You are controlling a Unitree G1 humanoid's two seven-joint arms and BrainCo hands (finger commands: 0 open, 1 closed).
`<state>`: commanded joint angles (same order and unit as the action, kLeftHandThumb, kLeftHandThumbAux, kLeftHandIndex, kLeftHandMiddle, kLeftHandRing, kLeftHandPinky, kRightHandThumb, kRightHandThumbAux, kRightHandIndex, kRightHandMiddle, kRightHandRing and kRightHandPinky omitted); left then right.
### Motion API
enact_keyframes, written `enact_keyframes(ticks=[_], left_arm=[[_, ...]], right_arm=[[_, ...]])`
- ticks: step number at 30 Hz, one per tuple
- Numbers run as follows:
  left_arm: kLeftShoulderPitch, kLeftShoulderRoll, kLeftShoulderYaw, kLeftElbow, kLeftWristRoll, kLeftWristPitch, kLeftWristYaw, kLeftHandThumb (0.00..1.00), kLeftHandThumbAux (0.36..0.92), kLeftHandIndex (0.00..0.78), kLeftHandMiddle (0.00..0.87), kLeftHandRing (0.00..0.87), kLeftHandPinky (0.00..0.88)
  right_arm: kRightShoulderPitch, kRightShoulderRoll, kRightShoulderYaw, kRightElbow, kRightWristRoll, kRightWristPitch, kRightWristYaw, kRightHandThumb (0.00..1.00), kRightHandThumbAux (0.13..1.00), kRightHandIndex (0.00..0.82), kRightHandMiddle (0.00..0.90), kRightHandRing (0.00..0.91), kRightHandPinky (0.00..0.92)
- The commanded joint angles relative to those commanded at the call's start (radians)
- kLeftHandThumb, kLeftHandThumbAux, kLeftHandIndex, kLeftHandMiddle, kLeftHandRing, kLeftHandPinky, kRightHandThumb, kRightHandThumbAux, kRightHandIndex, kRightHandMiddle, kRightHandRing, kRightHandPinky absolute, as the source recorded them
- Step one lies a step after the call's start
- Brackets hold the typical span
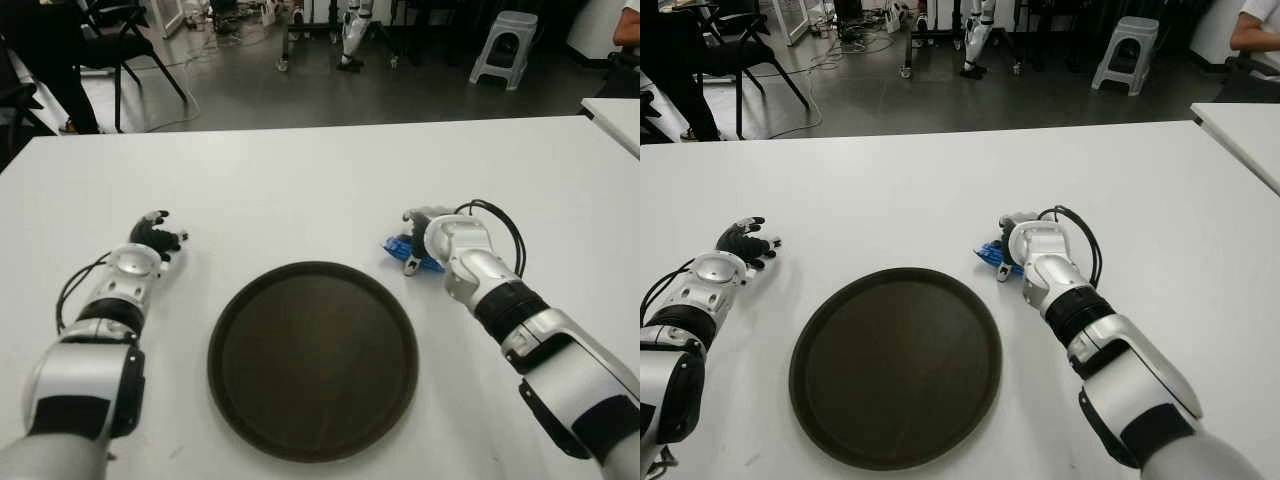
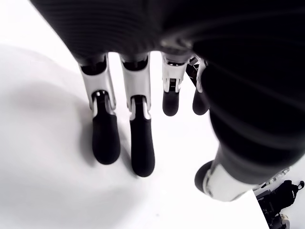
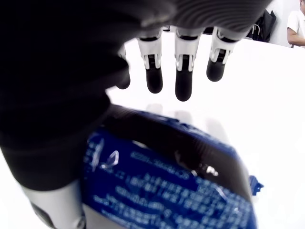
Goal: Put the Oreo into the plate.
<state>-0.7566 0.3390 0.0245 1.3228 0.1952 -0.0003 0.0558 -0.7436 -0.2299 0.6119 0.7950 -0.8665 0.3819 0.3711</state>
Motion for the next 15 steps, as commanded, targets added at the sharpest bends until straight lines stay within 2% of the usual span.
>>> enact_keyframes(ticks=[11,15], left_arm=[[-0.001,0.001,-0.001,0.0,0.003,0.004,0.004,0.188,0.766,0.102,0.084,0.124,0.156],[-0.001,0.002,-0.01,0.0,0.012,0.006,0.008,0.189,0.759,0.093,0.091,0.134,0.163]], right_arm=[[0.006,-0.016,0.014,-0.016,-0.008,-0.026,-0.017,0.0,0.834,0.116,0.142,0.15,0.072],[-0.002,-0.016,0.02,-0.013,-0.007,-0.012,0.003,0.0,0.838,0.119,0.141,0.146,0.065]])
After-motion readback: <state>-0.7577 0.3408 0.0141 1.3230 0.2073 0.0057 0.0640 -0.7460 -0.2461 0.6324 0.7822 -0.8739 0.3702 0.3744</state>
